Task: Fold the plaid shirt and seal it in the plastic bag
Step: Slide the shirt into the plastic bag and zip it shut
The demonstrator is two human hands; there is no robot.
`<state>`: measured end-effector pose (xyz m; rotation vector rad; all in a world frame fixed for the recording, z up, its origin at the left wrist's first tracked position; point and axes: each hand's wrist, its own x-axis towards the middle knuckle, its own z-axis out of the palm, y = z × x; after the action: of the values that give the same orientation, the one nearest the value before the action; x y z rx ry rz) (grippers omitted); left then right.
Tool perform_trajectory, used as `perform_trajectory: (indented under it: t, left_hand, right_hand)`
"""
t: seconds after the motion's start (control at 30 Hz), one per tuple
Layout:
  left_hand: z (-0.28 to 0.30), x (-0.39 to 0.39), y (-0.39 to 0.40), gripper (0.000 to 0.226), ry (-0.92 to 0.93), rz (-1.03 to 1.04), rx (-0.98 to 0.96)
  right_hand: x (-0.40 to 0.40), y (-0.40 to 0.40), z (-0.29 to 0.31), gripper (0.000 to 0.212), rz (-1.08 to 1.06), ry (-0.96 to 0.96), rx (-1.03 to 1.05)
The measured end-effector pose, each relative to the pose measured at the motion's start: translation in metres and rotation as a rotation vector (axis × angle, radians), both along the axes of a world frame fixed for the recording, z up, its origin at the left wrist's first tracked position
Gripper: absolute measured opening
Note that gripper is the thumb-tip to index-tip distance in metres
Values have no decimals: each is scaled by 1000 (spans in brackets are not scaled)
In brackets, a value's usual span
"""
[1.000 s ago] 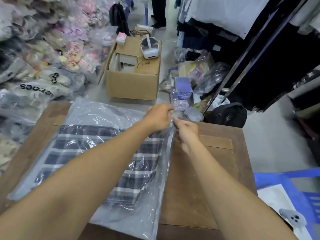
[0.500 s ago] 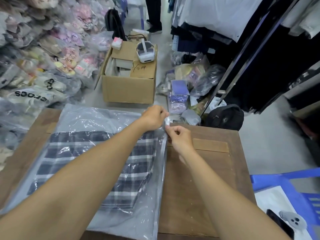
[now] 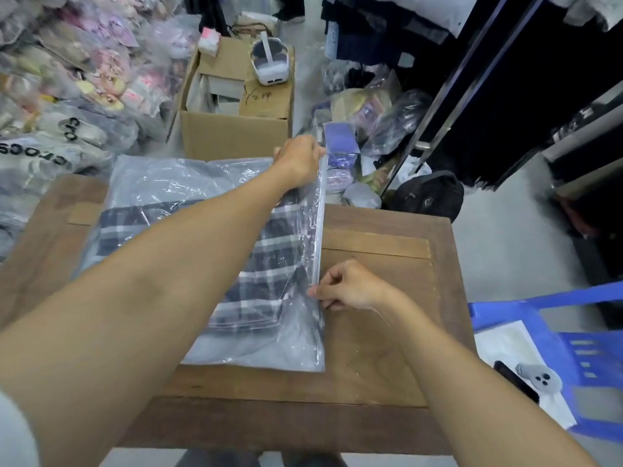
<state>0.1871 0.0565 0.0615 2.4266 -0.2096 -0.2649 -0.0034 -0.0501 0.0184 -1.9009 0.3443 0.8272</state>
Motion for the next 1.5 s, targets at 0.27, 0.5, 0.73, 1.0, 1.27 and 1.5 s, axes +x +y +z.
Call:
perform_trajectory:
  t: [0.27,0.5,0.73,1.0,1.27,1.5]
  left_hand:
    - [-5,3,-27,24,-5,69,-5]
    - [-3,5,-35,23,20,-1,-44]
    - [-14,-31,10,30,89,-170,-21]
    - [-43,-79,139,66,-56,-46,397]
    - [-50,-127,158,112,8,-303,510]
    - [-70,-139,158,118,-15,-303,547]
  right_hand:
    - [-28,-11,3,11,315,432,57]
    - [-41,-14,-8,4,432,558,85]
    - [-4,-32,11,57,-154,177,16]
    - [7,-46,-9,19,-180,24,-81]
    - [2,-60,16,54,-218,-341,-693]
    - [9,16,-17,92,408,-429,-824]
